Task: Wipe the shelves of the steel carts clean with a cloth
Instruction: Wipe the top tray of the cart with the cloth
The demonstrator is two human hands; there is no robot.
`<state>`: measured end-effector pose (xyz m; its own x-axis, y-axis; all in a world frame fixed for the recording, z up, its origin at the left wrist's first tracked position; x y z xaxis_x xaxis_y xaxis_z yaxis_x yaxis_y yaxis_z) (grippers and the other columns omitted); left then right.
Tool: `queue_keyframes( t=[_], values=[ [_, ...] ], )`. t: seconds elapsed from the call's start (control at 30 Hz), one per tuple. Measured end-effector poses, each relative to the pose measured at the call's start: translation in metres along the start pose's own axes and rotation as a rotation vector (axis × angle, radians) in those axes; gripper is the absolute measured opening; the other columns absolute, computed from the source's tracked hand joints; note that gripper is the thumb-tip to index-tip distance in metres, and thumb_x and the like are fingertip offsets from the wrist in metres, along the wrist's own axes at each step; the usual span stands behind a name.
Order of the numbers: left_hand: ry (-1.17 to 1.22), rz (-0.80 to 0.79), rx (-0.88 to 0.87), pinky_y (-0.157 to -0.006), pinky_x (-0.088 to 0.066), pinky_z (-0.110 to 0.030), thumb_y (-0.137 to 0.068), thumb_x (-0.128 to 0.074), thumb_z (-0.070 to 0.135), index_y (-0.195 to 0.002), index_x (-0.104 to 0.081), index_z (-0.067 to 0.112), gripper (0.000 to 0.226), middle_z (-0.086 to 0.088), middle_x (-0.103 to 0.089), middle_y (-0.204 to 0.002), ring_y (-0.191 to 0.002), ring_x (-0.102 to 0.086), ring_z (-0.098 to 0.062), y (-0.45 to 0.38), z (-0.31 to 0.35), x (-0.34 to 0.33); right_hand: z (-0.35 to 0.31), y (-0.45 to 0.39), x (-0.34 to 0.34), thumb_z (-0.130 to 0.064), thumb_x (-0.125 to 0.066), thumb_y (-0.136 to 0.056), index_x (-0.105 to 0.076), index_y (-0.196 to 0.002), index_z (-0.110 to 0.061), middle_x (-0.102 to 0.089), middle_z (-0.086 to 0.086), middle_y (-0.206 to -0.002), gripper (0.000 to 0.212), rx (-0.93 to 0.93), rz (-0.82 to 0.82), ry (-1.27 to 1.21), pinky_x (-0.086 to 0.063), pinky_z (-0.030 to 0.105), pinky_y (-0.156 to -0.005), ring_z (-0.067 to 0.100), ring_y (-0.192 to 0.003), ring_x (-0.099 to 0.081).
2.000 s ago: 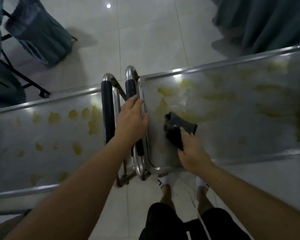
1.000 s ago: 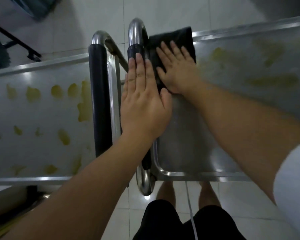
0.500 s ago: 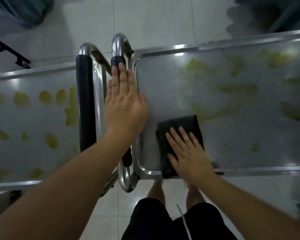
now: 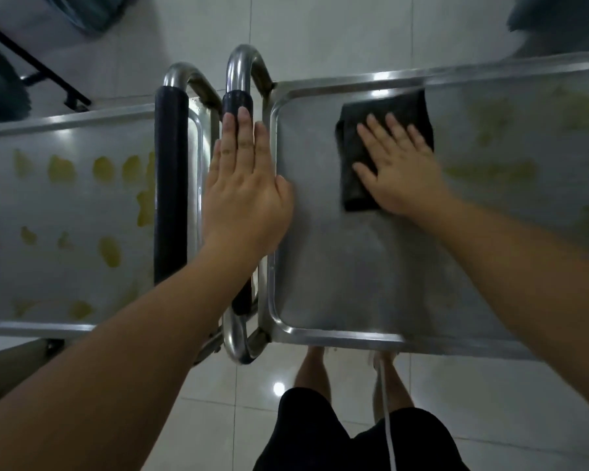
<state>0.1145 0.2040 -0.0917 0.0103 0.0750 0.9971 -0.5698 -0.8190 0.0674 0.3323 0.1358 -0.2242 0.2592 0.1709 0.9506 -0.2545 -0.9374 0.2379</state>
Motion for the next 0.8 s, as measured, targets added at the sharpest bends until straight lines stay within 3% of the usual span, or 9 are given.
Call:
queue_keyframes(
  t=[0.13,0.23,0.43,0.6,0.7,0.8],
  values=[
    [-0.031,-0.014,0.011,-0.13,0.011,-0.038,-0.11,-0.022,0.038,-0.168,0.0,0.007,0.069,-0.012,0.012,-0.176,-0.162,0.016,-0.023,0.0,0.0,-0.001,0.012,-0.056,0.017,-0.066,-0.014,-0.102,-0.005,-0.166,-0.028,0.0,-0.008,-0.174,0.075,-0.008,-0.026,-0.013,0.003,0.042,-0.128,0.018,-0.16,0.003],
    [-0.049,-0.023,0.014,-0.13,0.01,-0.038,-0.11,-0.015,0.044,-0.168,0.001,0.008,0.07,-0.011,0.014,-0.176,-0.162,0.017,-0.022,-0.001,0.001,-0.002,0.011,-0.049,0.016,-0.066,-0.013,-0.101,-0.003,-0.166,-0.028,0.001,-0.008,-0.174,0.076,-0.026,-0.033,-0.027,0.003,0.042,-0.128,0.018,-0.16,0.005],
    [-0.07,-0.039,0.008,-0.127,0.016,-0.035,-0.112,-0.01,0.047,-0.168,0.002,0.009,0.069,-0.009,0.016,-0.176,-0.161,0.021,-0.02,-0.002,-0.001,-0.002,-0.011,0.085,-0.012,-0.056,-0.031,-0.105,-0.016,-0.166,-0.023,-0.013,-0.002,-0.173,0.071,0.038,-0.038,0.01,-0.009,0.047,-0.128,0.023,-0.16,-0.007],
    [-0.072,-0.048,-0.006,-0.129,0.014,-0.037,-0.111,-0.009,0.049,-0.168,-0.002,0.007,0.071,-0.01,0.015,-0.176,-0.16,0.022,-0.02,-0.002,0.0,-0.004,0.0,0.253,-0.058,-0.058,-0.023,-0.106,-0.012,-0.166,-0.023,-0.016,0.0,-0.173,0.07,0.072,-0.128,0.054,-0.019,0.053,-0.126,0.024,-0.16,-0.007],
    [-0.093,-0.067,-0.019,-0.131,0.008,-0.041,-0.111,-0.005,0.052,-0.168,-0.002,0.007,0.073,-0.01,0.017,-0.176,-0.16,0.023,-0.021,-0.001,0.0,-0.006,0.018,0.27,-0.063,-0.059,-0.023,-0.106,-0.016,-0.166,-0.023,-0.016,-0.001,-0.172,0.07,0.093,-0.171,0.067,-0.022,0.052,-0.124,0.023,-0.16,-0.009],
    [-0.11,-0.055,-0.025,-0.132,0.003,-0.045,-0.11,-0.002,0.055,-0.168,-0.001,0.007,0.075,-0.011,0.016,-0.176,-0.161,0.022,-0.023,0.0,-0.001,-0.007,0.037,0.229,-0.05,-0.058,-0.032,-0.104,-0.021,-0.164,-0.026,-0.021,-0.003,-0.171,0.069,0.095,-0.123,0.054,-0.019,0.049,-0.127,0.02,-0.16,-0.01]
  ],
)
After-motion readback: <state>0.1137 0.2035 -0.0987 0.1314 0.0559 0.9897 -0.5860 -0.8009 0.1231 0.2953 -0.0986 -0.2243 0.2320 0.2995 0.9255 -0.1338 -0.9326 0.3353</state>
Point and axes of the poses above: each hand's wrist, its own y-axis away from the middle knuckle, its own x-axis out of the back of the hand, z = x × y, the point moved 8 cm from there along -y, towards the middle knuckle
